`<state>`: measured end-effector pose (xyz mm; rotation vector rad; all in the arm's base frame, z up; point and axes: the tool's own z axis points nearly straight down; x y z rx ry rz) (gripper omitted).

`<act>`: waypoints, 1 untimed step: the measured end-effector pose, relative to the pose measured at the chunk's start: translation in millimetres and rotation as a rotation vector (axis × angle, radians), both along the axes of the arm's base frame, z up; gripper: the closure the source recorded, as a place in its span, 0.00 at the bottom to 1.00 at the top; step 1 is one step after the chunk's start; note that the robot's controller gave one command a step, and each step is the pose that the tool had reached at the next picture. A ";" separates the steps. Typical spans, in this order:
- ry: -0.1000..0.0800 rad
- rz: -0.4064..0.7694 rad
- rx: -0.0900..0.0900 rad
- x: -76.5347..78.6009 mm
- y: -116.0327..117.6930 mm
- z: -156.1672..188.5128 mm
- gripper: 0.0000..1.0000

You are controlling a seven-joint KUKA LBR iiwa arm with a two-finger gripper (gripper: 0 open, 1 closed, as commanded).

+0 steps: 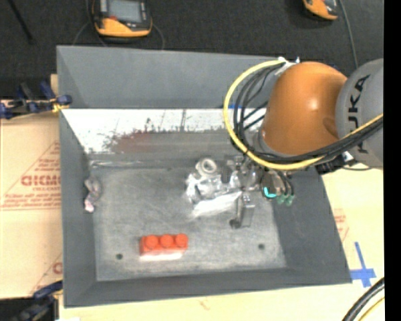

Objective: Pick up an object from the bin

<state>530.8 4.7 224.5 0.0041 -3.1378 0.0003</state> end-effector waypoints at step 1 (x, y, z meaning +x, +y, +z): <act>-0.019 0.246 0.004 92.9 -39.7 -150.8 0.00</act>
Offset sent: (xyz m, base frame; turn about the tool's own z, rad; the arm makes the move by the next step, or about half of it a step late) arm 0.0877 -0.0415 -0.1545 -0.2460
